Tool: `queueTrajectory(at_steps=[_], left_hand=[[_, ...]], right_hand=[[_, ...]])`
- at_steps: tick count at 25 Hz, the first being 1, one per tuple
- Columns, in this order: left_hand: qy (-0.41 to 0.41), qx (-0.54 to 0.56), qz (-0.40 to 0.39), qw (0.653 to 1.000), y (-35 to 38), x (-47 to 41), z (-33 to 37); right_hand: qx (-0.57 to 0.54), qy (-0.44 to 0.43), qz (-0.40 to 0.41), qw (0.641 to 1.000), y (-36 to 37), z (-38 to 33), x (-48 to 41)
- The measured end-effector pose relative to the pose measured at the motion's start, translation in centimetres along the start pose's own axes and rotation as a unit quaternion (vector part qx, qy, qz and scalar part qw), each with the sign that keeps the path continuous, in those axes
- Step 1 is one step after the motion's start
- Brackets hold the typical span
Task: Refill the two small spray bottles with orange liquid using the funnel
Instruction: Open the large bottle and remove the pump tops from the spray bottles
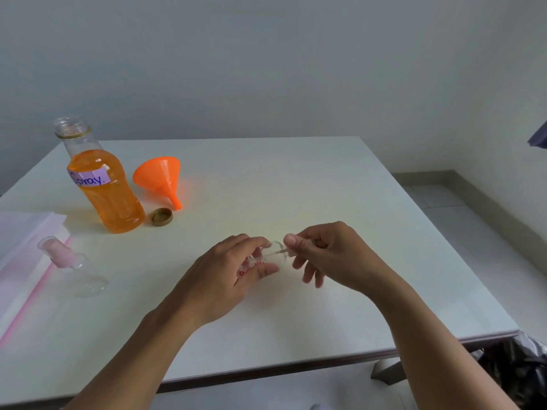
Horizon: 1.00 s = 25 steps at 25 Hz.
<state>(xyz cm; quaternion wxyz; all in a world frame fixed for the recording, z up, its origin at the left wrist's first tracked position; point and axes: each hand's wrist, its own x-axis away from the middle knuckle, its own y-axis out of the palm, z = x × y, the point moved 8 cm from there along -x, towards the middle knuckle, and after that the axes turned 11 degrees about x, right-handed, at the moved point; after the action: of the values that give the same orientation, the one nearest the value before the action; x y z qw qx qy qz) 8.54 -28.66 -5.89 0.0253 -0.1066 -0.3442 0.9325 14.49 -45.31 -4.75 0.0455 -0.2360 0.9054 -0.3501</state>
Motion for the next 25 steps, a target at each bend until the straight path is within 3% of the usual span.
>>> queueTrajectory(at_steps=[8,11,17,25], left_hand=[[-0.043,0.085,0.013,0.995,-0.4,0.1,-1.4],[-0.056,0.183,0.058,0.98,-0.5,0.0,-1.2],[-0.05,0.347,0.073,0.934,4.0,-3.0,2.4],[-0.032,0.346,0.059,0.936,10.0,-8.1,4.7]], right_hand=[[0.13,-0.085,0.115,0.981,-4.8,0.3,1.2],[0.146,-0.02,0.162,0.976,-7.4,3.6,1.8],[-0.025,0.088,0.254,0.963,-10.8,9.0,3.1],[0.01,0.117,0.299,0.947,-11.5,12.1,2.8]])
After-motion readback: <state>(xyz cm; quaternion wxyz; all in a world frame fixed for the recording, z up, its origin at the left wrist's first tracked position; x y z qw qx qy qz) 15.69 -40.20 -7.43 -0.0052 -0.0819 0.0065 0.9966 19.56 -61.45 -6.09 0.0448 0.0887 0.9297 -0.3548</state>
